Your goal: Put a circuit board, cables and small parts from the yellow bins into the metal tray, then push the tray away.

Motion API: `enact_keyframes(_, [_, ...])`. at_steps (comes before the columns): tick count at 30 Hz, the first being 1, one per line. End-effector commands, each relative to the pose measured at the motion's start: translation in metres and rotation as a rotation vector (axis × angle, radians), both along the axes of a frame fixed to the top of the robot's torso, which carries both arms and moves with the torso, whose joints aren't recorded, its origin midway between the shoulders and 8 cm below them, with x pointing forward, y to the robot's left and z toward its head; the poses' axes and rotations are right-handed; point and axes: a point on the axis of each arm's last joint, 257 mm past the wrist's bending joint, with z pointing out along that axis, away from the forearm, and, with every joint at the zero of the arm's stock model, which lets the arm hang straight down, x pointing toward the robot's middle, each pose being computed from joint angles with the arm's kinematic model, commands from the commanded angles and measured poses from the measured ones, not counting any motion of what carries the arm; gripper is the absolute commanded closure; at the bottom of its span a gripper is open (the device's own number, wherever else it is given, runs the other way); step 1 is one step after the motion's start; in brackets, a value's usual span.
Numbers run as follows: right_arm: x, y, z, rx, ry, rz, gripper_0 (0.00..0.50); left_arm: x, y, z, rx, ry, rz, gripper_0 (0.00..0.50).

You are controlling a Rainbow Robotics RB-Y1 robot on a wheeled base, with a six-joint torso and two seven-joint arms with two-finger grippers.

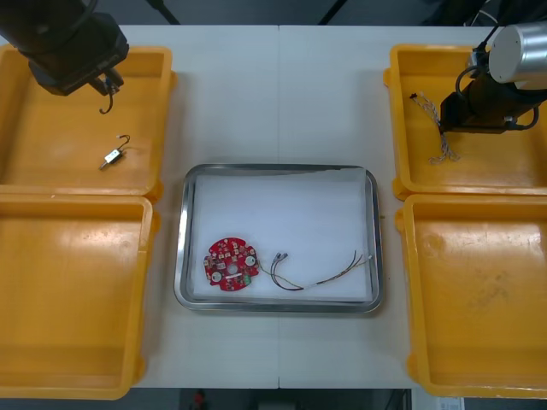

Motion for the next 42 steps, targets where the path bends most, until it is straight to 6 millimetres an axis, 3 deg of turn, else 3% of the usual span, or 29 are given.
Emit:
enact_keyframes(1, [0.020,0.020,0.030,-0.003,-0.067,0.059,0.000,-0.008,-0.026,0.022,0.008,-0.074,-0.010,0.500])
enact_keyframes(8, [0.022,0.026,0.012,0.003,-0.059,0.067,0.000,-0.023,-0.063,-0.012,0.022,-0.092,-0.011,0.500])
enact_keyframes(18, [0.019,0.031,-0.001,0.013,-0.036,0.079,0.000,-0.027,-0.085,-0.061,0.093,-0.106,-0.035,0.500])
enact_keyframes(24, [0.010,0.033,-0.008,0.025,0.003,0.081,0.217,-0.026,-0.106,-0.094,0.092,-0.071,-0.048,0.500])
enact_keyframes(27, [0.004,0.034,-0.013,0.033,0.030,0.080,0.375,-0.025,-0.117,-0.110,0.084,-0.055,-0.064,0.500])
enact_keyframes(29, [0.002,0.034,-0.016,0.040,0.043,0.078,0.420,-0.025,-0.119,-0.118,0.097,-0.059,-0.074,0.500])
enact_keyframes(32, [0.000,0.033,-0.020,0.042,0.052,0.078,0.480,-0.030,-0.125,-0.128,0.105,-0.049,-0.086,0.500])
enact_keyframes(34, [-0.001,0.034,-0.020,0.041,0.054,0.085,0.494,-0.033,-0.129,-0.135,0.103,-0.040,-0.091,0.499])
enact_keyframes(37, [-0.002,0.030,-0.019,0.036,0.060,0.091,0.500,-0.040,-0.133,-0.142,0.102,-0.033,-0.102,0.500])
enact_keyframes(42, [-0.003,0.018,0.001,-0.021,0.058,0.168,0.500,-0.052,-0.136,-0.155,0.122,-0.037,-0.119,0.498])
